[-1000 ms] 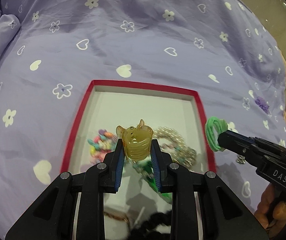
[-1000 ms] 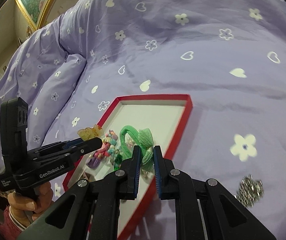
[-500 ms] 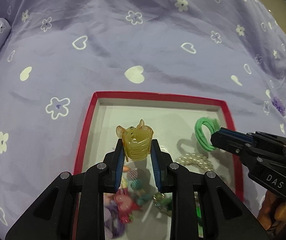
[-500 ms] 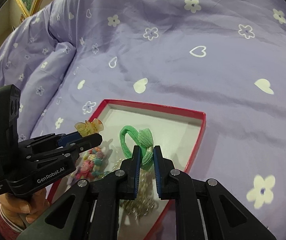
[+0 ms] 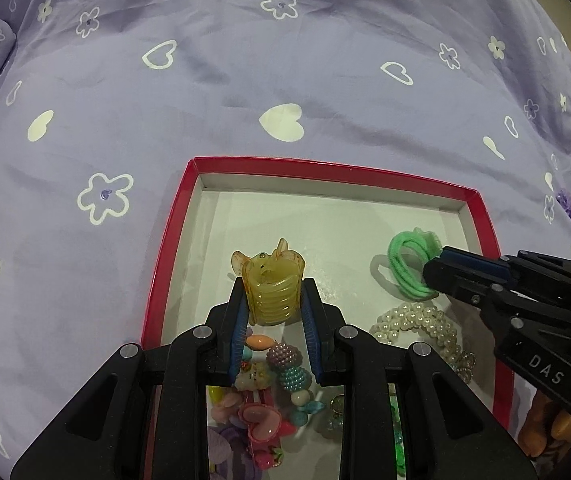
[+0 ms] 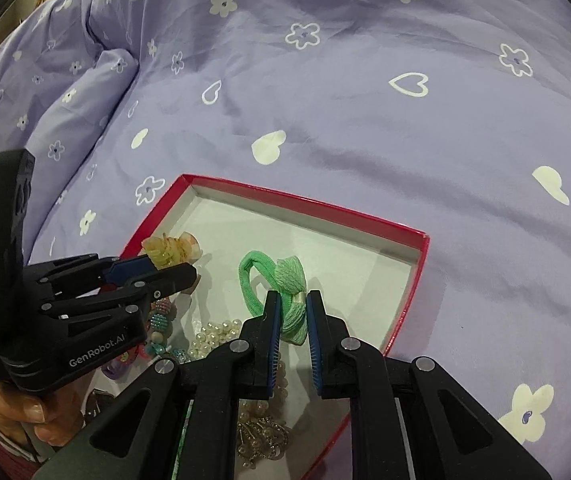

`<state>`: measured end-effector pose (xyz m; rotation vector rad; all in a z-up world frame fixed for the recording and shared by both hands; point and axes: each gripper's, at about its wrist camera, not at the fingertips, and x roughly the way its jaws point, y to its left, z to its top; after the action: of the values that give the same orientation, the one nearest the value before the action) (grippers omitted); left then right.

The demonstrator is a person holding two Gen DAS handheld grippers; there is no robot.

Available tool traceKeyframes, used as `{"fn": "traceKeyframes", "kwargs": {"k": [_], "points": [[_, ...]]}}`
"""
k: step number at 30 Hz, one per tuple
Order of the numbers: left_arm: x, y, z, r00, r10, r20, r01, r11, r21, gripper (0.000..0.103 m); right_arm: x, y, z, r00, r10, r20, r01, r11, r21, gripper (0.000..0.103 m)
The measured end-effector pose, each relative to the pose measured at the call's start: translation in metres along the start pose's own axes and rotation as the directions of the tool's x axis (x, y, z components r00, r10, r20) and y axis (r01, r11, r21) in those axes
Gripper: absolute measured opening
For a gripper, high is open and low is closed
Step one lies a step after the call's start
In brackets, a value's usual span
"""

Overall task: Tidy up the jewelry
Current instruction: 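Carry the claw clip into the tray with the left tool while the right tool carries the hair tie, then open both tools and lift them away from the tray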

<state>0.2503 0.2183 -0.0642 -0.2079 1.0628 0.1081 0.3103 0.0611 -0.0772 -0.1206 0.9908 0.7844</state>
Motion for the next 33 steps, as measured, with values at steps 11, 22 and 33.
{"fn": "traceKeyframes", "kwargs": {"k": [11, 22, 33], "points": [[0.004, -0.002, 0.002, 1.000, 0.003, -0.004, -0.003, 1.000, -0.003, 0.025, 0.003, 0.005, 0.003, 1.000, -0.009, -0.013, 0.009, 1.000, -0.016, 0.016], [0.002, -0.001, 0.002, 1.000, 0.008, -0.006, -0.008, 1.000, -0.017, 0.032, 0.001, 0.005, 0.001, 1.000, 0.010, -0.003, -0.010, 1.000, -0.005, 0.018], [-0.007, 0.003, -0.001, 1.000, 0.007, -0.003, -0.007, 0.999, -0.036, 0.046, -0.009, 0.002, 0.000, 0.999, 0.038, 0.023, -0.039, 0.999, 0.030, 0.030]]}}
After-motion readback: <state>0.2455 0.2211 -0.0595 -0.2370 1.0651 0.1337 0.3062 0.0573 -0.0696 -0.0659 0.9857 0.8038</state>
